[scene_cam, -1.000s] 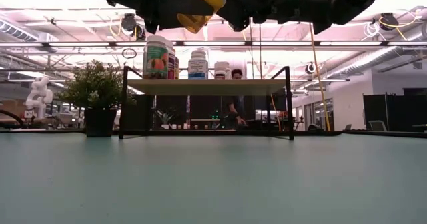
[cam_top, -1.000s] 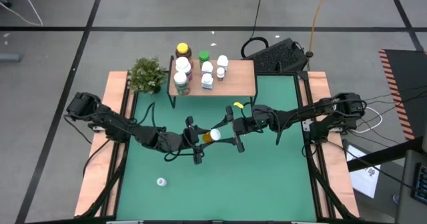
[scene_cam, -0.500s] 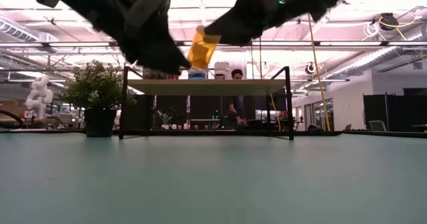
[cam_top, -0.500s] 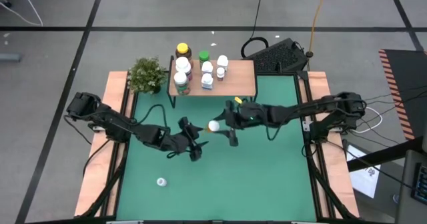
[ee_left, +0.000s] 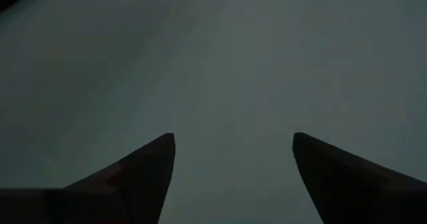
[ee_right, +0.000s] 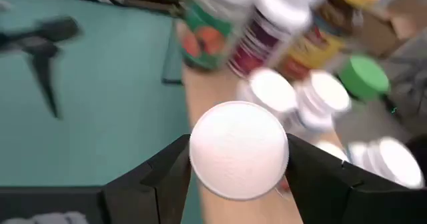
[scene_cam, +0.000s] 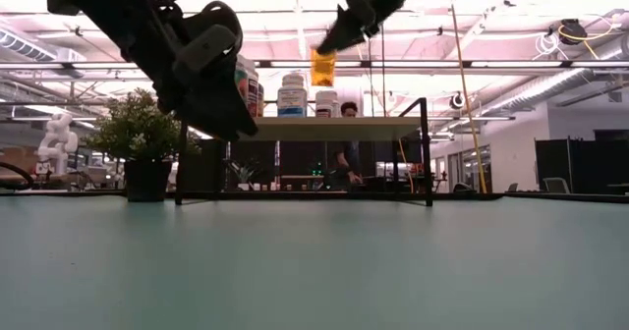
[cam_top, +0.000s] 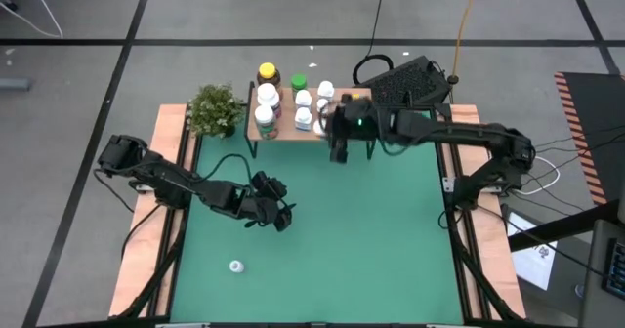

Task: Pick and place medicine bottles onto shelf by color
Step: Put the orange pill bottle on the shelf

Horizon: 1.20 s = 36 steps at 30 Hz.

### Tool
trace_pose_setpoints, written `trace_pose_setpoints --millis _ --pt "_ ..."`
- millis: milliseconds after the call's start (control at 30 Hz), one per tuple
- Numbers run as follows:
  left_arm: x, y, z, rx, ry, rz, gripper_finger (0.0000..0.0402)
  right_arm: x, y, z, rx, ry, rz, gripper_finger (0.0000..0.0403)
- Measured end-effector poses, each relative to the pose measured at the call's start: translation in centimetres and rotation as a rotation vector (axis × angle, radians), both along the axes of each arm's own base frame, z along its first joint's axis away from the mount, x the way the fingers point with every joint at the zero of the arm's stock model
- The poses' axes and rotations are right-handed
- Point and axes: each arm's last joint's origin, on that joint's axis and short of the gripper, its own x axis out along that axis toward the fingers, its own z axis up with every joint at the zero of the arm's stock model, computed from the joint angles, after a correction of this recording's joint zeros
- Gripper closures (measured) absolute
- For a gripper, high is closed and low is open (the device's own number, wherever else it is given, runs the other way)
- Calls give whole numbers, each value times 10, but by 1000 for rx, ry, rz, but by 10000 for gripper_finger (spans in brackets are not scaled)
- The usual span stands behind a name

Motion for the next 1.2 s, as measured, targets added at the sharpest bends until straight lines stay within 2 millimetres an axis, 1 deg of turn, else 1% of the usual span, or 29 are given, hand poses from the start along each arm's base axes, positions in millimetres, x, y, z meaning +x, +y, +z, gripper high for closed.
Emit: trace_pose_setpoints --millis 67,167,300,367,433,567,800,1033,1200 --pt "0 -2 0 0 0 -6 100 -6 -17 -1 46 7 -13 193" --pt "-1 -3 0 0 0 -9 97 -13 -36 -3 138 1 -10 193" --pt "1 -1 1 6 -8 -13 95 -15 -52 -13 178 25 -35 193" --pt "1 -1 1 6 -15 -12 97 -16 -57 -12 174 15 -48 193" --pt "2 0 2 7 -20 -10 100 -17 -60 -12 173 10 -56 193" --pt "3 2 2 6 -23 -3 102 -15 -64 -21 192 45 -67 193" --pt "3 2 2 5 -25 -3 103 -3 -69 -34 211 42 -49 193" --pt "2 0 1 6 -16 -9 99 -2 -70 -33 212 24 -55 190" --pt "1 -2 1 7 -12 -16 100 -4 -71 -32 215 17 -64 173"
